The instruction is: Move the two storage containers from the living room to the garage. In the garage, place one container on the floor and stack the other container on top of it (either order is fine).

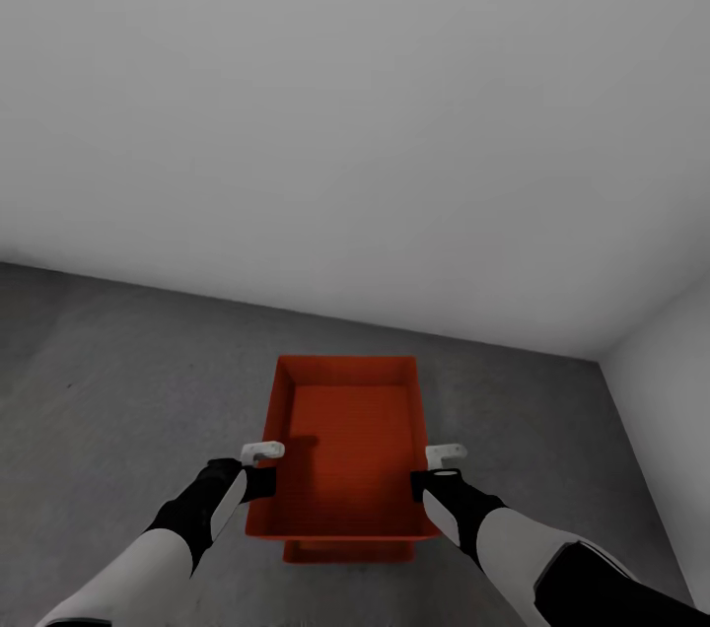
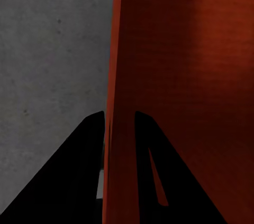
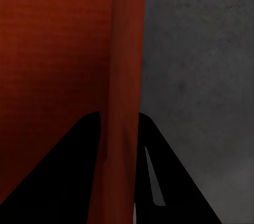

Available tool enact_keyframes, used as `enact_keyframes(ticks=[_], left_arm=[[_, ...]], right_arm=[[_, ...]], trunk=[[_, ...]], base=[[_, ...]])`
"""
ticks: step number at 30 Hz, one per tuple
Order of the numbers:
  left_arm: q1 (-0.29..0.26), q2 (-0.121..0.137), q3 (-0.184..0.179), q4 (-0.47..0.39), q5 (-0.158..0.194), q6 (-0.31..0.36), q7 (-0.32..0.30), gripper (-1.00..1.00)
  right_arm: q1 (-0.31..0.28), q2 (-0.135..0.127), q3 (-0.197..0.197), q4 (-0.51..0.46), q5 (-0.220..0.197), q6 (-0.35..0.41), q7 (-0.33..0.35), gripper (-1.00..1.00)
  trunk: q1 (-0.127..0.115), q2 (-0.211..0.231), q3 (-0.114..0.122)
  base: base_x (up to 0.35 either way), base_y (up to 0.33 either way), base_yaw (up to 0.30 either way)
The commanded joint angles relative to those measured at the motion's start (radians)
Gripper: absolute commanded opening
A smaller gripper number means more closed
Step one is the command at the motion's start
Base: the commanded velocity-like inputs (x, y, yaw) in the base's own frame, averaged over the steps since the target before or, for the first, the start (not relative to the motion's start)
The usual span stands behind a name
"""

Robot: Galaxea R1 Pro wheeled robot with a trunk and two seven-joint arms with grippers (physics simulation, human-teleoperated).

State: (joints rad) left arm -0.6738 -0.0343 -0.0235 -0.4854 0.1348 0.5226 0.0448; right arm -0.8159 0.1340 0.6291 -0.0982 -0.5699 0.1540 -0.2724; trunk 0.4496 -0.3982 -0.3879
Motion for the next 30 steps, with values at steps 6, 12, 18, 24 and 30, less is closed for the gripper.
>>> enact_keyframes(ticks=[6, 12, 18, 24, 30], left_arm=[[-0.001, 0.001, -0.007, -0.004, -0.035, -0.033, 0.023, -1.00], [-0.001, 0.001, -0.007, -0.003, -0.035, -0.033, 0.023, -1.00], [-0.001, 0.001, -0.007, -0.004, -0.035, -0.033, 0.023, -1.00], [0.000, 0.001, -0.007, -0.004, -0.035, -0.033, 0.023, -1.00], [0.000, 0.001, -0.007, -0.004, -0.035, -0.033, 0.023, -1.00]], right_arm=[[0.000, -0.001, 0.014, 0.003, -0.011, 0.007, -0.013, -1.00], [0.000, -0.002, 0.014, 0.003, -0.012, 0.007, -0.012, -1.00], [-0.001, -0.002, 0.015, 0.003, -0.013, 0.007, -0.012, -1.00], [-0.001, -0.001, 0.015, 0.003, -0.013, 0.007, -0.012, -1.00], [-0.001, -0.001, 0.015, 0.003, -0.012, 0.009, -0.012, -1.00]], trunk=[[0.000, -0.002, -0.011], [0.000, -0.002, -0.014], [0.000, -0.002, -0.015], [0.000, -0.002, -0.015], [0.000, -0.002, -0.015]], base=[[0.000, 0.000, 0.000], [0.000, 0.000, 0.000], [0.000, 0.000, 0.000], [0.000, 0.000, 0.000], [0.000, 0.000, 0.000]])
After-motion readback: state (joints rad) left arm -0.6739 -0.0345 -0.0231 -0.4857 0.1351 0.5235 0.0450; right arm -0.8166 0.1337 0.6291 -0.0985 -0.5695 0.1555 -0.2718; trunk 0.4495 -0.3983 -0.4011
